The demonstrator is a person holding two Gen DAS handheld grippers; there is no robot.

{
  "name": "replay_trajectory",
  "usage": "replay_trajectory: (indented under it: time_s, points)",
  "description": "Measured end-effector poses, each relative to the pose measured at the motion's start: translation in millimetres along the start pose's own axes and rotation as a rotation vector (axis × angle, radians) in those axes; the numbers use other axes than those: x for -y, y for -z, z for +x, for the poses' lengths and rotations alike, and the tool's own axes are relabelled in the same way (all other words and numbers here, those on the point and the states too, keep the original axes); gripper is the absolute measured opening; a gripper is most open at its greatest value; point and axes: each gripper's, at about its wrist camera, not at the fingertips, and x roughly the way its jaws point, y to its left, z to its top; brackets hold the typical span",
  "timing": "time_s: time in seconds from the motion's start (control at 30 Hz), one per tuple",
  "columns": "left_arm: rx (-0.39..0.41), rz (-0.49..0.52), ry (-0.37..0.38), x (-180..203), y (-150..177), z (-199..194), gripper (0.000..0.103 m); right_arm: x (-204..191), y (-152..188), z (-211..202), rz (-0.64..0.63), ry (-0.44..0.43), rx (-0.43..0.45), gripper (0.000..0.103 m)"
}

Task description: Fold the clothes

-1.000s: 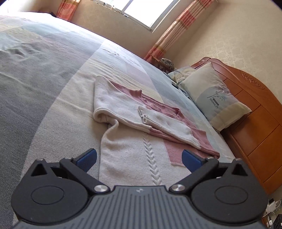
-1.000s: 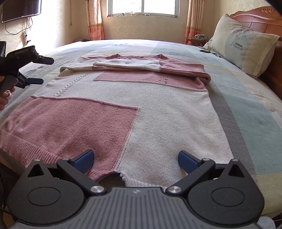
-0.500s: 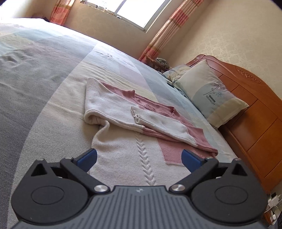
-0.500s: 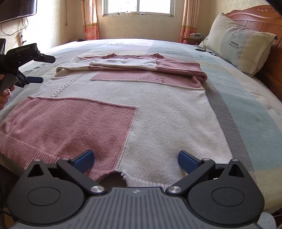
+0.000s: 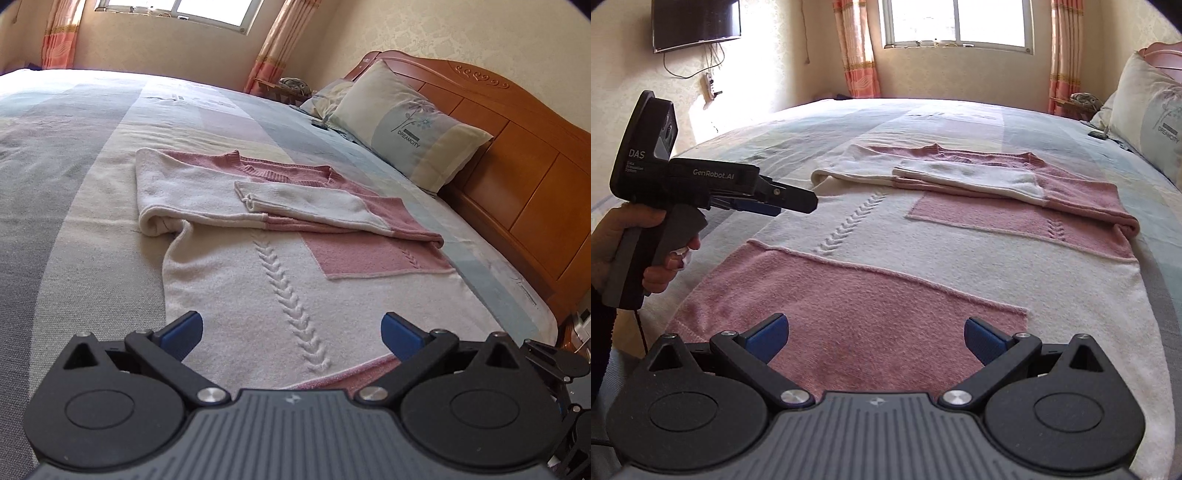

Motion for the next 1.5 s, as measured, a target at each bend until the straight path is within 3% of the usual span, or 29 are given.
replay_trajectory:
  time_s: [0.17, 0.33, 0.57, 0.7, 0.77, 1.1, 1.3, 1.5]
  points:
    - [-0.011, 0.004, -0.009, 0.7, -0.7, 3.3, 0.102, -42.5, -22.3, 35.9, -0.112, -0.078, -0.005, 0.103]
    - [-0.011, 0.028, 0.008, 7.7, -1.6, 4.8, 0.102, -60.5, -16.6, 58.4, -0.2, -0.03, -0.055, 0.103]
    - [-0.026, 0.045, 0.004, 13.2, 0.7, 8.5, 0.102, -53.2, 12.2, 25.6, -0.2, -0.008, -0.094, 0.103]
    - [-0.031, 0.07, 0.017, 19.5, 2.6, 10.8, 0.102, -26.7, 14.4, -14.5, -0.163, 0.079, 0.013, 0.103]
    - [-0.039, 0.084, 0.021, 23.2, 3.7, 12.9, 0.102, -3.9, 16.2, -24.8, -0.1, 0.133, 0.006, 0.103]
    - [-0.074, 0.141, 0.002, 34.5, 11.4, 22.0, 0.102, 80.3, 62.4, -59.8, 0.2, 0.229, -0.102, 0.103]
    - [-0.074, 0.138, -0.018, 34.1, 11.9, 26.0, 0.102, 104.9, 24.6, -54.0, 0.204, 0.271, -0.001, 0.103]
    - [-0.069, 0.125, -0.035, 28.1, 15.4, 29.2, 0.102, 144.3, -19.4, -14.8, 0.244, 0.266, 0.036, 0.103]
